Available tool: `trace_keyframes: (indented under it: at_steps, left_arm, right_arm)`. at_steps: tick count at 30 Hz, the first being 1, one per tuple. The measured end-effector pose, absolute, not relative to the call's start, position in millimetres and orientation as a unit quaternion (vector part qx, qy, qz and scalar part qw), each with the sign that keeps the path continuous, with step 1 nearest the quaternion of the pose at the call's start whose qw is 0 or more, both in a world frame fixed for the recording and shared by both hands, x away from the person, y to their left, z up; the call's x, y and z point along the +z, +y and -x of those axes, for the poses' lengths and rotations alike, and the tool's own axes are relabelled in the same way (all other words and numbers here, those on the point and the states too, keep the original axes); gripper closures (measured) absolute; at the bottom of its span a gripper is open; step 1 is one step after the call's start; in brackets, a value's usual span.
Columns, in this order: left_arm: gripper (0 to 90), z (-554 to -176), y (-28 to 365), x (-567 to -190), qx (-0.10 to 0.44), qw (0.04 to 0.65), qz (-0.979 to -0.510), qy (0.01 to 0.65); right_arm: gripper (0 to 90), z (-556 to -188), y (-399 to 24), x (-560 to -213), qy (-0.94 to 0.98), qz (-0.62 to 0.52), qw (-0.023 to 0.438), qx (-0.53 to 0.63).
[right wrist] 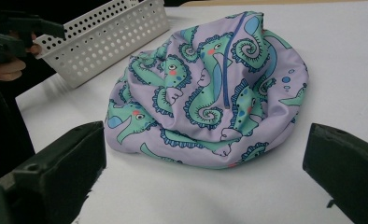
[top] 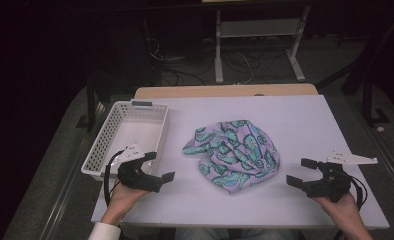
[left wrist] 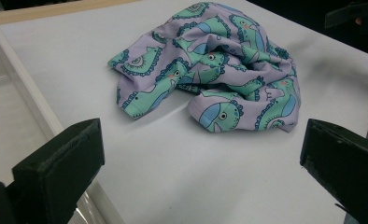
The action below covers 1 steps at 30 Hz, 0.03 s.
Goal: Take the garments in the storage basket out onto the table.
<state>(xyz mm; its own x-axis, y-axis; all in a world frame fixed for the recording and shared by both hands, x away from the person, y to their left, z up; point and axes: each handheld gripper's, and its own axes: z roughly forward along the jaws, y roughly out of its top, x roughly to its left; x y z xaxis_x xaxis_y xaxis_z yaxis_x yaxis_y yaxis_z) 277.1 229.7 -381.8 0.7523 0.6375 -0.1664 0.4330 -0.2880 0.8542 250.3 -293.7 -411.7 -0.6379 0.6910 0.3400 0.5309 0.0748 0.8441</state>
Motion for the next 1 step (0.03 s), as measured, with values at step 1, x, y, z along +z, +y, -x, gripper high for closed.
trace_keyframes:
  at_steps: [1]
  left_arm:
    - [0.0,-276.8,229.2,-381.9,0.106,0.492,-0.797,0.335]
  right_arm:
    - [0.0,-250.8,-294.0,-411.8,0.729,-0.419,0.075,0.537]
